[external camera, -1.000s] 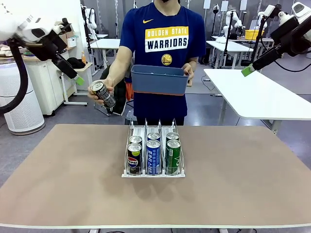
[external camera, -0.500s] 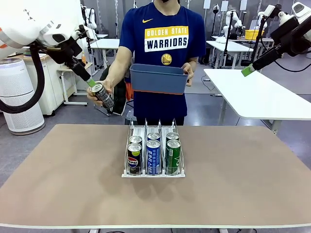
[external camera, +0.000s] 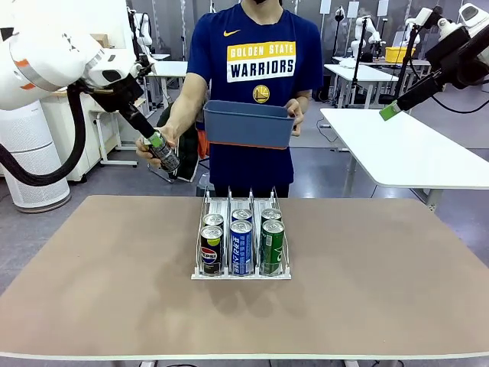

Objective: Fill the beverage cans into the dispenser.
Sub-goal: Pick up the Pepsi coke handed by the human.

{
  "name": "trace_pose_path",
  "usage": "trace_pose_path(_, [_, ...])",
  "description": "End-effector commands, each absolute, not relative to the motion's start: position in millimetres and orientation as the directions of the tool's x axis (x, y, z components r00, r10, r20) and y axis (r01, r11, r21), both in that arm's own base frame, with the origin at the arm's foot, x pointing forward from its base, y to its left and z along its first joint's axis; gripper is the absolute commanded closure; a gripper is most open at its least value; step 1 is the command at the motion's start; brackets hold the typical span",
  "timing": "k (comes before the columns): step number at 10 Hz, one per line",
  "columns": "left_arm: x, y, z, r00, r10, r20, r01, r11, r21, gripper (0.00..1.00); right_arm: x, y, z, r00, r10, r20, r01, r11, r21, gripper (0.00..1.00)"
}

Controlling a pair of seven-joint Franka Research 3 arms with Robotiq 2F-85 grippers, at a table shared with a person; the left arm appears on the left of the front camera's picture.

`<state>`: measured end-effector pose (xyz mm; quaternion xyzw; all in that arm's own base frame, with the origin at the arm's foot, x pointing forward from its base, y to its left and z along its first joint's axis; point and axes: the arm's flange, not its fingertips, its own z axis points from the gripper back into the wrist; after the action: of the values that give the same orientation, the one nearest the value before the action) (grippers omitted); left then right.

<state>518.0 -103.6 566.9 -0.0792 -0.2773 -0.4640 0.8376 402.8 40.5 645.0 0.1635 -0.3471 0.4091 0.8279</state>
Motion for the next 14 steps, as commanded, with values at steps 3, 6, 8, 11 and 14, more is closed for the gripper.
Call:
trace_pose_path(3, [527, -108, 552, 0.424, -0.721, 0.549, 0.804, 0.579, 0.14, 0.0, 402, 41, 643, 0.425, 0.564, 0.708, -0.791, 0.612, -0.012, 0.0])
trace_pose_path(6, [527, -107, 547, 0.417, -0.713, 0.564, 0.813, 0.57, 0.118, 0.0, 402, 41, 643, 0.425, 0.564, 0.708, -0.791, 0.612, -0.012, 0.0])
trace_pose_path(8, [529, -108, 552, 0.422, -0.727, 0.542, 0.812, 0.569, 0.131, 0.0, 402, 41, 643, 0.425, 0.564, 0.708, -0.791, 0.612, -0.012, 0.0])
trace_pose_path(11, [529, -108, 552, 0.422, -0.727, 0.542, 0.812, 0.569, 0.131, 0.0, 402, 41, 643, 0.425, 0.564, 0.708, -0.791, 0.612, -0.012, 0.0])
trace_pose_path(14, [525, -106, 552, 0.425, -0.727, 0.539, 0.81, 0.571, 0.132, 0.0, 402, 41, 643, 0.425, 0.564, 0.708, -0.791, 0.612, -0.012, 0.0])
